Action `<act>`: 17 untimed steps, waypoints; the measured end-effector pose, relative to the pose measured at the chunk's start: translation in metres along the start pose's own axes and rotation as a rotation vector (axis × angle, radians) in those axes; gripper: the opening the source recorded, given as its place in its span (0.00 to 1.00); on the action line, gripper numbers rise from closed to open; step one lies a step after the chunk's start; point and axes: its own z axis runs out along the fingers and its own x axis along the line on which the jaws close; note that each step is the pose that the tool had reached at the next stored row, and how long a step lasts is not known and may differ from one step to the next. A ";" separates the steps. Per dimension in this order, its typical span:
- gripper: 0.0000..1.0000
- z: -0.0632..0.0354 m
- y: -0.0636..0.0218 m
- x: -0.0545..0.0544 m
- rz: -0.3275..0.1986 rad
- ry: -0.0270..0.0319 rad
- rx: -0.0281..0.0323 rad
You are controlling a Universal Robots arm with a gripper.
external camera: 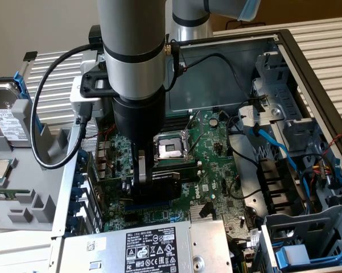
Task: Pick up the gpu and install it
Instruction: 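Insert the gpu into the slot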
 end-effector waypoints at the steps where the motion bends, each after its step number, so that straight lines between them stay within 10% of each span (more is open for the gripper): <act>1: 0.27 0.0000 0.0000 0.000 0.000 0.0000 0.0000; 17: 0.27 0.0001 0.0000 0.000 0.000 0.0000 0.0000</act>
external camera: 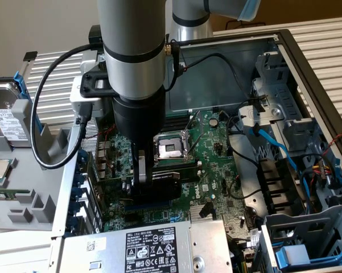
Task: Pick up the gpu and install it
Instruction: 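Insert the gpu into the slot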
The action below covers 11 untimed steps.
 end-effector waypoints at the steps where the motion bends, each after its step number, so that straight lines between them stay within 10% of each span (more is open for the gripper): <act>1: 0.27 0.0000 0.0000 0.000 0.000 0.0000 0.0000; 11: 0.27 0.0001 -0.0009 0.000 0.000 0.0002 -0.0001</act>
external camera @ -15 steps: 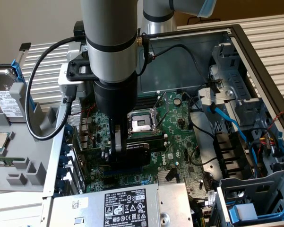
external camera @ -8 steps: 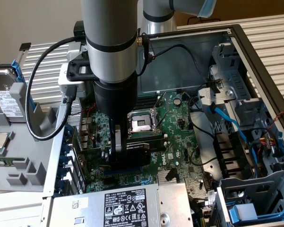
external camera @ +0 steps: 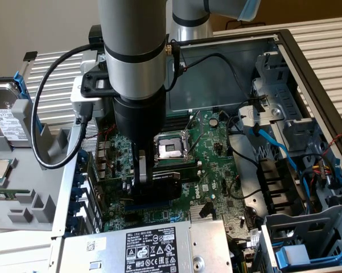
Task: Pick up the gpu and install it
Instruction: 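Insert the gpu into the slot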
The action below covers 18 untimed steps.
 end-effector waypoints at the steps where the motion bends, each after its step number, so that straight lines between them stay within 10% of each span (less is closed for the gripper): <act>1: 0.27 0.0001 0.0000 0.000 0.000 0.0000 0.0000; 18: 0.27 0.0009 0.0007 0.000 0.000 -0.0001 0.0001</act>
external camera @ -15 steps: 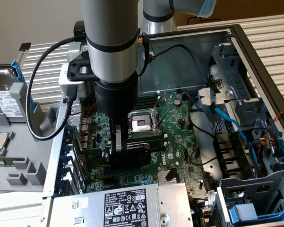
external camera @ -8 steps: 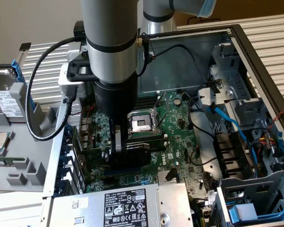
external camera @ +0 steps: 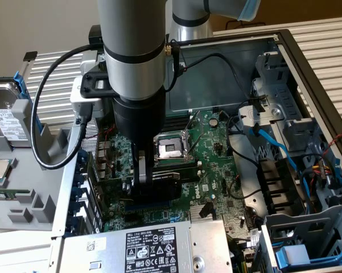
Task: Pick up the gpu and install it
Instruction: 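Insert the gpu into the slot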
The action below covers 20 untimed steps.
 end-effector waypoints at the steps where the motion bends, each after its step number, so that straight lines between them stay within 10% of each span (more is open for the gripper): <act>1: 0.27 0.0001 0.0000 0.000 0.000 0.0000 0.0000; 20: 0.27 0.0014 -0.0001 0.000 0.000 -0.0001 0.0000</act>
